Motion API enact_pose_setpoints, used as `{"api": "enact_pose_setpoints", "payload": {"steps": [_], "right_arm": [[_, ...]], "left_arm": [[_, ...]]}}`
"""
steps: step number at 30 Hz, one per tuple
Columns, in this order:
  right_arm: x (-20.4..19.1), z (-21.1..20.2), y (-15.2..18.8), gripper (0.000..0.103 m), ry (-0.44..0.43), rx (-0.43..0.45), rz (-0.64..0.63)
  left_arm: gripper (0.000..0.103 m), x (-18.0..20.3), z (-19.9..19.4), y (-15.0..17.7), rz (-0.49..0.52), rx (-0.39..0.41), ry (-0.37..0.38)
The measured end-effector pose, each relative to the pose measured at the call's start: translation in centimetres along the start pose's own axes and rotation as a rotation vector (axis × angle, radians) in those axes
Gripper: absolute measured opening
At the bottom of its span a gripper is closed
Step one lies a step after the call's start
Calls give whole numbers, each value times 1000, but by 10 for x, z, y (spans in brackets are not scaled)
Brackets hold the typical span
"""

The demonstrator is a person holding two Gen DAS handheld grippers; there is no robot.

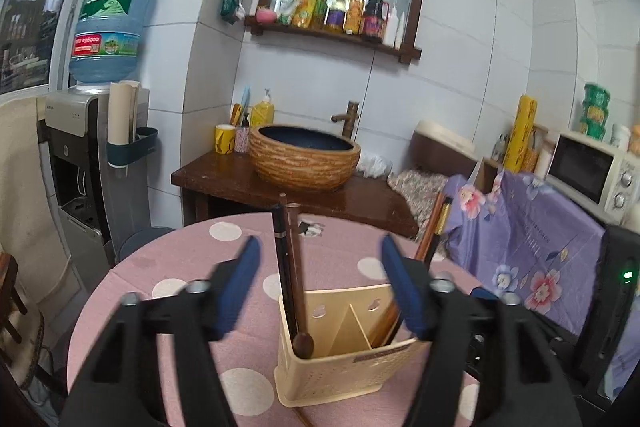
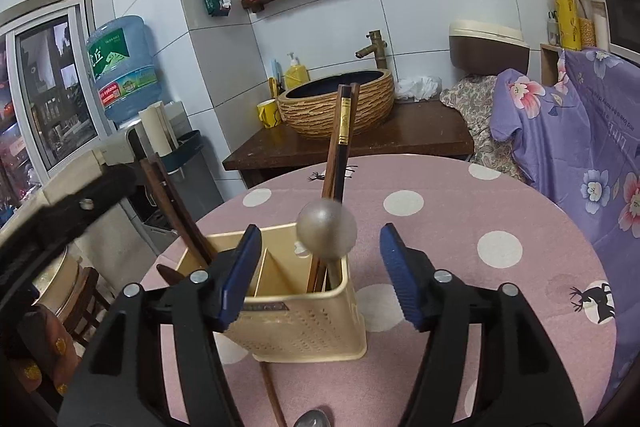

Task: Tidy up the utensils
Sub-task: 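Lower both utensils into the basket and open both tools, then close the right tool on the metal spoon beside the basket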

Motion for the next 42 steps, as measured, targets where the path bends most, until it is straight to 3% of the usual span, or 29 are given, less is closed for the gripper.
{"api": "enact_pose_setpoints", "payload": {"steps": [3,5,7,15,23,33,42], "right_arm": [[-1,-19,9,65,3,11,-1],[-1,-28,22,66,14,-11,-7],[0,-35,37,66,12,-37,-8],[10,-17,114,66,7,-249,72],[6,20,167,61,31,-411,106],[-3,49,185,59,114,-482,155],[-18,60,189,54,267,-459,40]], "left_arm": [[73,-3,-21,12,-11,-16,6],[83,-11,-36,26,-31,-38,-12],[86,-20,-42,42,-44,-66,-32],[86,-50,-35,124,-36,-269,-128],[79,-62,-32,172,-52,-357,-144],[76,-70,-35,196,-73,-391,-154],[75,-70,-39,203,-85,-402,-135]]}}
Point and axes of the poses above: each gripper's, at about its wrist camera, not at the fingertips, and z roughly the way its jaws point, x to its right, y to its underside, the point moved 7 cm from there along z, roughly the way its jaws point, and after that the axes turned 6 degrees about -x, right-handed, at the moved point
